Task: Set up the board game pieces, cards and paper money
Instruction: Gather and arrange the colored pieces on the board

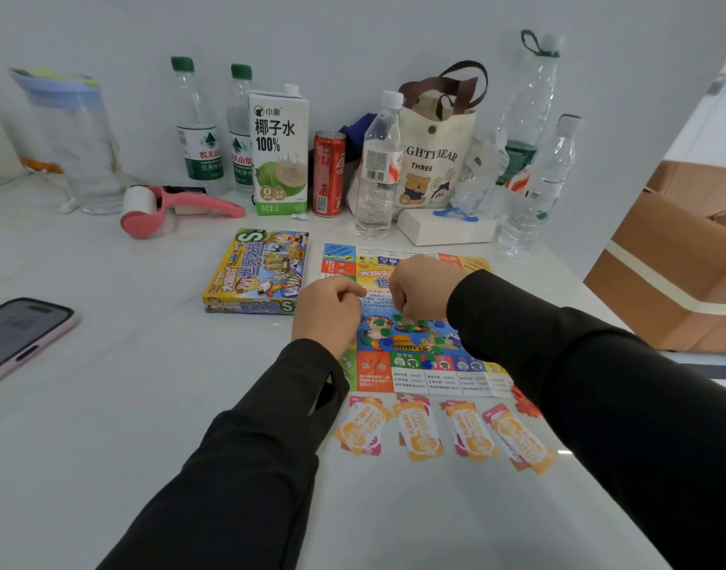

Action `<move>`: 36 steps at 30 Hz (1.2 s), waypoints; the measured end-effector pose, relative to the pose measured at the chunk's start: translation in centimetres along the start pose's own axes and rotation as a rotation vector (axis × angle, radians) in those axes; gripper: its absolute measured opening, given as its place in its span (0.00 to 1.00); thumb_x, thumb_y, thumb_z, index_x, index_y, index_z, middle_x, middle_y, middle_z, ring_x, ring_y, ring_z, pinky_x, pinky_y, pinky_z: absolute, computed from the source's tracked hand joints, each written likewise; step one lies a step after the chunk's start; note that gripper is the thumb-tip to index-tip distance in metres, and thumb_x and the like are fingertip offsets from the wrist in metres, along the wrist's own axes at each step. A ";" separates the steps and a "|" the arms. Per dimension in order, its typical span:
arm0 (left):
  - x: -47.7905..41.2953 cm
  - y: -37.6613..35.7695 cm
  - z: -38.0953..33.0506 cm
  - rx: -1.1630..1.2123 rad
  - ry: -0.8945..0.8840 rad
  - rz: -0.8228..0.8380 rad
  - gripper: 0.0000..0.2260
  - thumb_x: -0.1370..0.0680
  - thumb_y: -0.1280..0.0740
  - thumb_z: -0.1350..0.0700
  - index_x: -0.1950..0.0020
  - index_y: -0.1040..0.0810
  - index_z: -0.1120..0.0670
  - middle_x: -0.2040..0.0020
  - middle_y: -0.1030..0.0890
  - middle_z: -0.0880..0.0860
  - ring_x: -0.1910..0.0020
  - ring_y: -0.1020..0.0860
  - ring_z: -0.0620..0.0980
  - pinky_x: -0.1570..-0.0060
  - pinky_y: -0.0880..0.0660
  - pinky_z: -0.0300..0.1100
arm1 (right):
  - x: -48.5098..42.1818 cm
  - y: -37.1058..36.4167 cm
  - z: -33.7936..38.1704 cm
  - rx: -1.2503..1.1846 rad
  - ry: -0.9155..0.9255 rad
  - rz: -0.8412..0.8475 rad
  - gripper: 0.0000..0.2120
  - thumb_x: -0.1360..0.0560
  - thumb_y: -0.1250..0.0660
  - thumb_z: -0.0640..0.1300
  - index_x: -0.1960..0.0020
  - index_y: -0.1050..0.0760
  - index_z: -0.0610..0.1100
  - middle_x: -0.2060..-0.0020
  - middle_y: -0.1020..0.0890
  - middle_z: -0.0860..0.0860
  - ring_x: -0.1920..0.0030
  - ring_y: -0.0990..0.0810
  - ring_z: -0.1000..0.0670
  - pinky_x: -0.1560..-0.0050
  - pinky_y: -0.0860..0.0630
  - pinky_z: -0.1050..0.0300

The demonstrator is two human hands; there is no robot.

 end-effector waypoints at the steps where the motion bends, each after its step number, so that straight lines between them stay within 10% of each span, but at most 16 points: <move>1: -0.1 0.0 0.0 0.050 0.019 0.002 0.13 0.24 0.43 0.65 0.57 0.20 0.54 0.58 0.20 0.53 0.59 0.21 0.51 0.56 0.22 0.44 | 0.1 0.1 -0.2 -0.025 -0.011 -0.014 0.07 0.27 0.34 0.37 0.50 0.20 0.40 0.52 0.19 0.46 0.52 0.21 0.48 0.50 0.24 0.58; 6: 0.2 -0.5 -0.7 0.764 0.503 0.155 0.09 0.22 0.43 0.66 0.49 0.24 0.64 0.58 0.20 0.61 0.62 0.20 0.53 0.62 0.20 0.39 | 2.4 2.7 -1.3 -0.501 -0.076 -0.160 0.06 0.29 0.34 0.34 0.58 0.20 0.42 0.65 0.19 0.49 0.66 0.21 0.54 0.61 0.23 0.65; 12: 1.7 -1.7 -2.7 1.408 0.873 0.361 0.17 0.18 0.49 0.57 0.43 0.30 0.70 0.48 0.23 0.69 0.46 0.24 0.67 0.51 0.25 0.55 | 4.4 6.1 0.3 -0.699 0.065 -0.360 0.08 0.31 0.31 0.33 0.61 0.19 0.45 0.65 0.17 0.52 0.65 0.20 0.57 0.59 0.22 0.68; 21: 1.8 -2.1 -2.2 1.488 0.890 0.266 0.19 0.17 0.50 0.57 0.49 0.26 0.70 0.48 0.22 0.67 0.47 0.23 0.63 0.56 0.24 0.54 | 4.3 5.5 -1.4 -0.759 0.049 -0.437 0.07 0.26 0.34 0.36 0.52 0.19 0.42 0.58 0.16 0.49 0.57 0.18 0.56 0.50 0.24 0.68; 25: 1.9 -2.1 -1.4 1.478 0.876 0.200 0.17 0.18 0.50 0.59 0.52 0.26 0.69 0.54 0.23 0.68 0.43 0.25 0.63 0.48 0.26 0.53 | 3.2 1.5 -3.2 -0.302 -0.061 -0.074 0.12 0.26 0.33 0.36 0.45 0.21 0.44 0.50 0.18 0.49 0.51 0.22 0.53 0.41 0.27 0.58; 36: 1.8 -2.9 -1.1 1.340 0.820 0.235 0.15 0.18 0.49 0.61 0.50 0.27 0.69 0.52 0.23 0.66 0.42 0.25 0.63 0.45 0.26 0.51 | 1.8 -0.8 -4.0 -0.223 -0.078 -0.007 0.10 0.30 0.28 0.40 0.48 0.20 0.43 0.50 0.20 0.49 0.52 0.25 0.53 0.50 0.31 0.63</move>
Point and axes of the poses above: each hand's wrist, its own x-axis away from the middle knuckle, its own y-axis out of the back of the hand, z = x × y, the point moved 5 cm from there along -x, towards the middle knuckle
